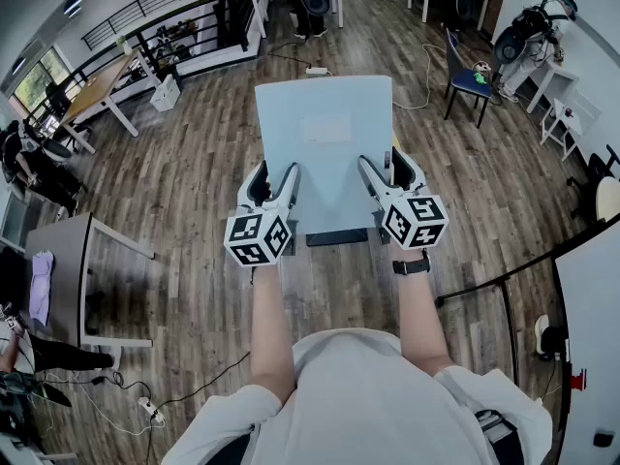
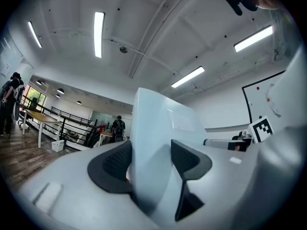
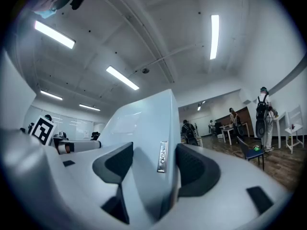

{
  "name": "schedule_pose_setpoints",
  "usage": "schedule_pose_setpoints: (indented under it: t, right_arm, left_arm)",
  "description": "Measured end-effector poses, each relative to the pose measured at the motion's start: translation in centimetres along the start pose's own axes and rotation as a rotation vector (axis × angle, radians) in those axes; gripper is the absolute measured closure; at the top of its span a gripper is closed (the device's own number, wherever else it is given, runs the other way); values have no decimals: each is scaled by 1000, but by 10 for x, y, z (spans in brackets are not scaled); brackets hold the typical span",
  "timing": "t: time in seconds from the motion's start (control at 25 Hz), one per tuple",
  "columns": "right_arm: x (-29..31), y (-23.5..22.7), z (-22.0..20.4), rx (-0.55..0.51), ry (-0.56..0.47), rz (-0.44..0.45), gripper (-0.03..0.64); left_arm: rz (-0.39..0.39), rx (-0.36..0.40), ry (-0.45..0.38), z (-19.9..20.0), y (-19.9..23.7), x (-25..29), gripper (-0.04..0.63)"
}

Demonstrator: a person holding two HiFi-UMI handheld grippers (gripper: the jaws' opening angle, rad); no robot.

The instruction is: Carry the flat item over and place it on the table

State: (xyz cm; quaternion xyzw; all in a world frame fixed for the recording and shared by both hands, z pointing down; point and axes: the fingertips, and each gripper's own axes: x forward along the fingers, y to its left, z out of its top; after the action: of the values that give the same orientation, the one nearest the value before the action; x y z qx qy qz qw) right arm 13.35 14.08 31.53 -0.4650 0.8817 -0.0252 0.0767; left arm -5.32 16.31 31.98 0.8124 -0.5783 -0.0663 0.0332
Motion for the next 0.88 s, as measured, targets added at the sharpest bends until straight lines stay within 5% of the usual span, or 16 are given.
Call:
schedule_pose_setpoints:
  t: [0.44,0.88]
  right_arm:
    - [-11,-20,-11,35,-16,27,332]
    - [62,-50,-47,79,22,1,331]
  left_arm:
    - [39,-22,-22,-17,-20,-1,330]
    - [24,-72,5,-44,33,64,328]
